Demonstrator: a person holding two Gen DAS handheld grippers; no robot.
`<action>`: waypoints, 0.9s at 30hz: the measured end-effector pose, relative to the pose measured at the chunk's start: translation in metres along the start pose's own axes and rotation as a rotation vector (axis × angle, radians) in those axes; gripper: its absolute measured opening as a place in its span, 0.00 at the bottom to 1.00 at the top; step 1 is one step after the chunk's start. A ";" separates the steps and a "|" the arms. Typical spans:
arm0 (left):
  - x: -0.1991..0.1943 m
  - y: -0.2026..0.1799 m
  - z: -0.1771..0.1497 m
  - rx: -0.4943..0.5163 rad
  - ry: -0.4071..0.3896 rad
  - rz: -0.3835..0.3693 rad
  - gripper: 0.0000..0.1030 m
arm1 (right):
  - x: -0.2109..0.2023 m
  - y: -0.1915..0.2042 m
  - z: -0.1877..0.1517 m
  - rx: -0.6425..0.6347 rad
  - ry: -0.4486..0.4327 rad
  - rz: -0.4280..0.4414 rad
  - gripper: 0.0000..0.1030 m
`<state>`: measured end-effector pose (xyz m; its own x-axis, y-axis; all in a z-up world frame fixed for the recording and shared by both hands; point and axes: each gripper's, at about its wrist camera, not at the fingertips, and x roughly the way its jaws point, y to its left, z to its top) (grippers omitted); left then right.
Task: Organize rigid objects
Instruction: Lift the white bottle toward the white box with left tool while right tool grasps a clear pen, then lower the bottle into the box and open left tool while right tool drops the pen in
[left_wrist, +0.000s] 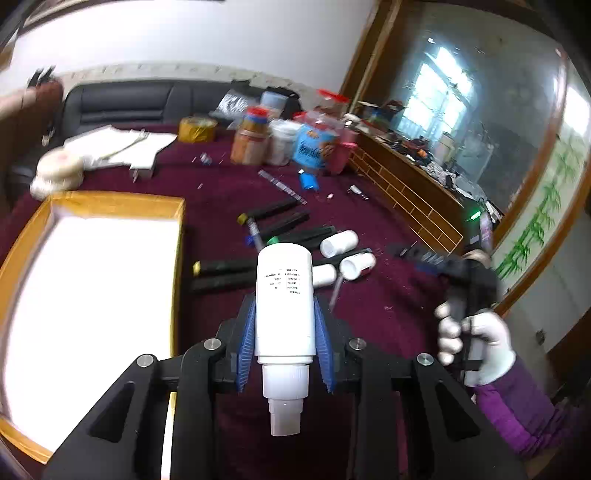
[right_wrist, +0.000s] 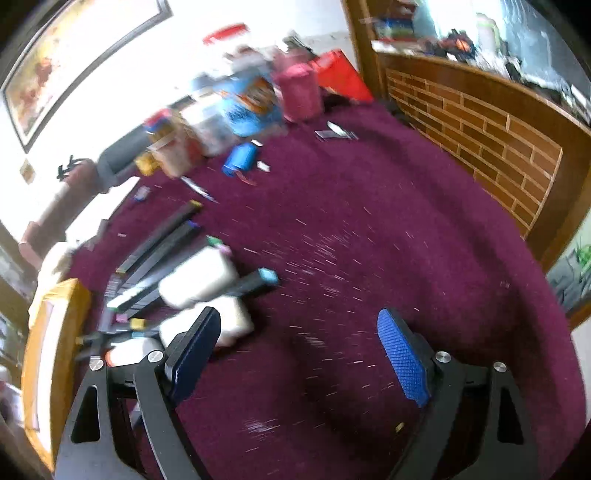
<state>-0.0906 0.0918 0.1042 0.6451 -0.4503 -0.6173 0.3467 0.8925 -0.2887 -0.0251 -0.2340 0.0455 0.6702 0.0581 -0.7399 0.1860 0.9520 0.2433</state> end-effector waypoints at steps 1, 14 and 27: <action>0.001 0.007 -0.002 -0.017 0.006 -0.003 0.26 | -0.010 0.016 0.003 -0.037 -0.014 0.019 0.81; -0.030 0.077 -0.020 -0.153 -0.034 0.027 0.26 | 0.080 0.195 -0.003 -0.325 0.286 0.150 0.30; -0.032 0.116 -0.007 -0.186 -0.004 0.017 0.26 | 0.042 0.213 0.003 -0.287 0.287 0.281 0.07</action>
<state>-0.0757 0.2099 0.0846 0.6524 -0.4352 -0.6205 0.2042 0.8893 -0.4091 0.0447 -0.0299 0.0686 0.4336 0.3669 -0.8230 -0.2058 0.9295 0.3059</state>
